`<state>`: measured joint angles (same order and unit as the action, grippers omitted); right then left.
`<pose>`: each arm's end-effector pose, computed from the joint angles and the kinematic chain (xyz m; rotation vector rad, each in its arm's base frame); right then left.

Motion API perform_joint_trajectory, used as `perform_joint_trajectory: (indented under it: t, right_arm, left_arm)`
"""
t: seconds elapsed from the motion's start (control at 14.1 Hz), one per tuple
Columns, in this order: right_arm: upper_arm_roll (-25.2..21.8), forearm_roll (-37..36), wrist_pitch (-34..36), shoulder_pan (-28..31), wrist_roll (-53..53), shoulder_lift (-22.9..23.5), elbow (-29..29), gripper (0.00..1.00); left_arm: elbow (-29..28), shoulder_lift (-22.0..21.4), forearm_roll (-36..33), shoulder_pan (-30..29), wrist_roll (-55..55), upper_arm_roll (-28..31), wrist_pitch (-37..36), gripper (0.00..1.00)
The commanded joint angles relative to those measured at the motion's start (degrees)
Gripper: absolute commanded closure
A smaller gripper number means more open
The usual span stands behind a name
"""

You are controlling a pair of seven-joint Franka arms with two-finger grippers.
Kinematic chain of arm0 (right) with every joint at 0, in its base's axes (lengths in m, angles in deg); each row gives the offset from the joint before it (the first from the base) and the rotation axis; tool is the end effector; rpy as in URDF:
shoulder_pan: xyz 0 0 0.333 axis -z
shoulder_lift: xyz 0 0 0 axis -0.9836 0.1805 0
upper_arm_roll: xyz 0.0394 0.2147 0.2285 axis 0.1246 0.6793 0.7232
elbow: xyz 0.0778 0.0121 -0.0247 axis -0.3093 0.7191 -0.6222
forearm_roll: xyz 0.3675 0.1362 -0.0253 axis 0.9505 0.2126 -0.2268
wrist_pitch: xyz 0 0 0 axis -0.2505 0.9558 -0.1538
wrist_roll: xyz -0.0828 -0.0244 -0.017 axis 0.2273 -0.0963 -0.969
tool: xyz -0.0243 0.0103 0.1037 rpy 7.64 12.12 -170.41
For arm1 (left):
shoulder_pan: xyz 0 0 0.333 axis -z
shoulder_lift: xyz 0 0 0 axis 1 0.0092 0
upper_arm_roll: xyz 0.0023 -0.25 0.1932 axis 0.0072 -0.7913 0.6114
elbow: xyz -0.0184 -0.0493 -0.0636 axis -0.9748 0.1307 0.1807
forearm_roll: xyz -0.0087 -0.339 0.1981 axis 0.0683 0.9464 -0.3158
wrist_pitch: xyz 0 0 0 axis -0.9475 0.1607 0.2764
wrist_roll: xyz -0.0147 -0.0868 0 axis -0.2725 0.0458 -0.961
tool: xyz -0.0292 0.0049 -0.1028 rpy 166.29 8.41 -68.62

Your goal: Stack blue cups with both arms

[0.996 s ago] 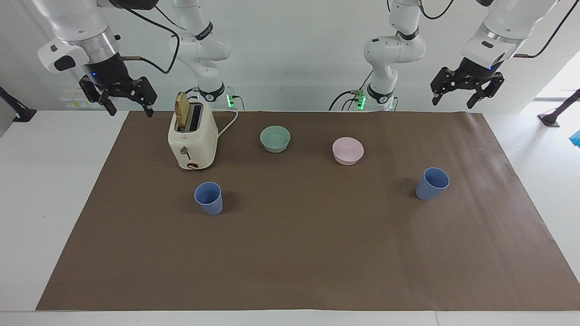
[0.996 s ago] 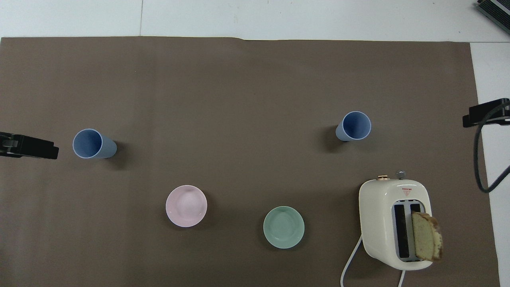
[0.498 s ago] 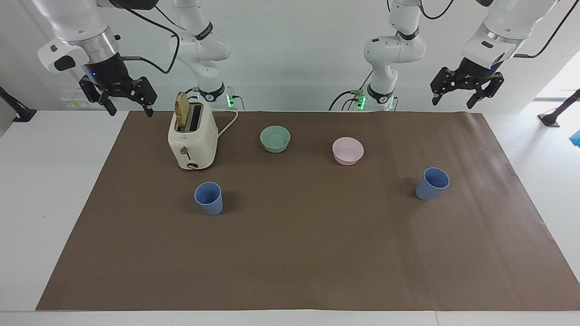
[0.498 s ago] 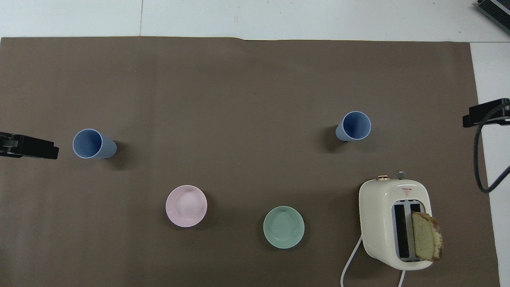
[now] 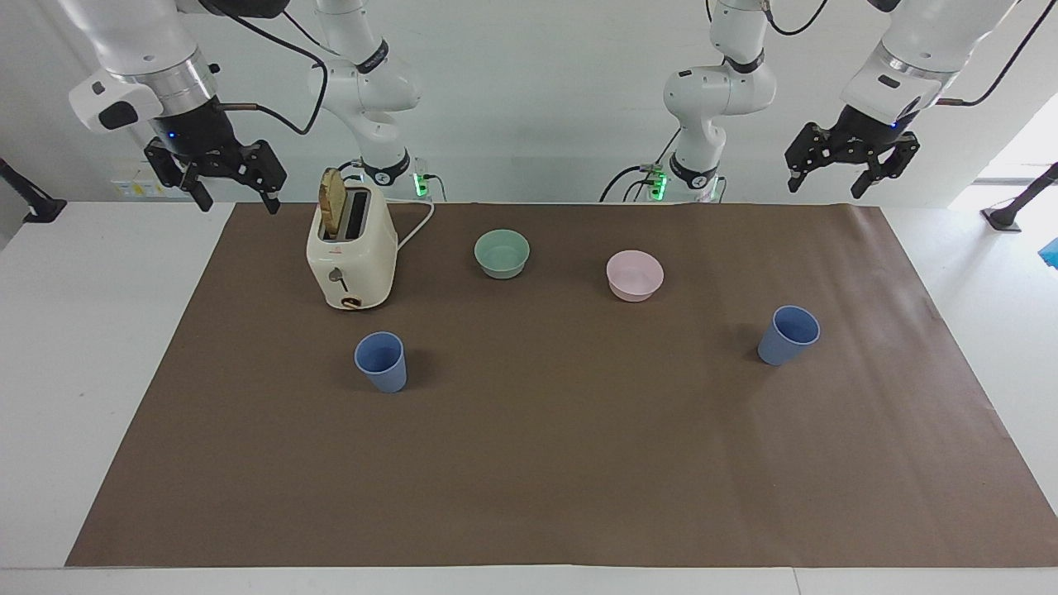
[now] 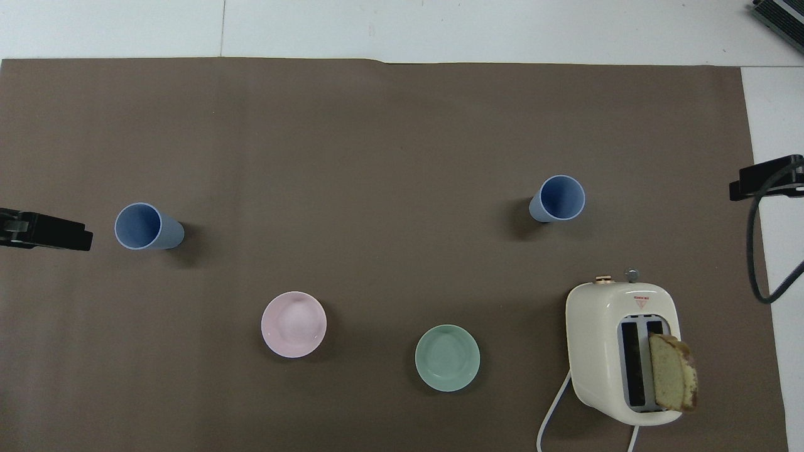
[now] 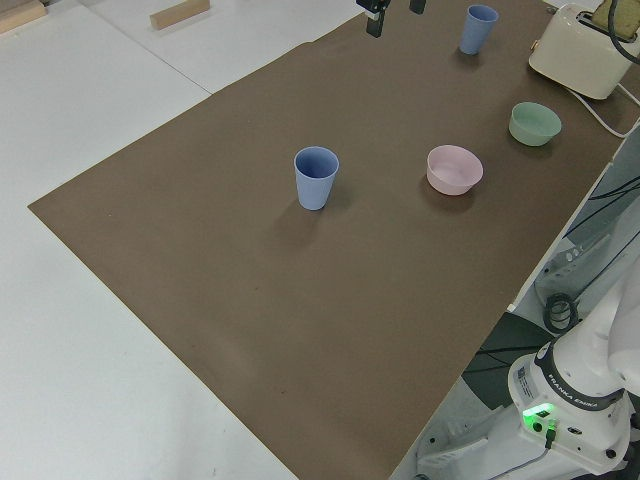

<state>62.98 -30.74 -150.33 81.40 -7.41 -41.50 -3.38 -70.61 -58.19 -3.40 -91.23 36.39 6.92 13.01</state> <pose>0.5563 -0.0300 0.6692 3.1360 -0.1021 0.0476 0.5087 -0.0489 0.6669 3.0987 -0.2473 -0.0171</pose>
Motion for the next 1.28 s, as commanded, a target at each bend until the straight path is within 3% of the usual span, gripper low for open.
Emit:
perform_joint_trajectory:
  t: [0.0,0.21,0.57,0.92,1.21]
  right_arm:
    - [0.0,1.1,-0.1,0.4,1.5,-1.3,1.5,0.00]
    - [0.0,1.1,-0.1,0.4,1.5,-1.3,1.5,0.00]
    - [0.0,1.1,-0.1,0.4,1.5,-1.3,1.5,0.00]
    - [0.0,1.1,0.0,0.4,1.5,-1.3,1.5,0.00]
    - [0.0,1.1,-0.1,0.4,1.5,-1.3,1.5,0.00]
  left_arm:
    - [-1.7,-1.5,0.7,-0.4,-1.2,0.5,1.7,0.00]
    - [-2.4,-0.4,0.7,-1.8,-1.6,0.7,2.9,0.00]
    - [-14.7,1.1,0.7,-4.1,-1.6,0.7,19.2,0.00]
    - [-17.2,7.8,0.7,-8.1,-1.8,0.7,26.7,0.00]
    - [-23.0,10.6,0.7,-9.1,-5.0,0.7,36.5,0.00]
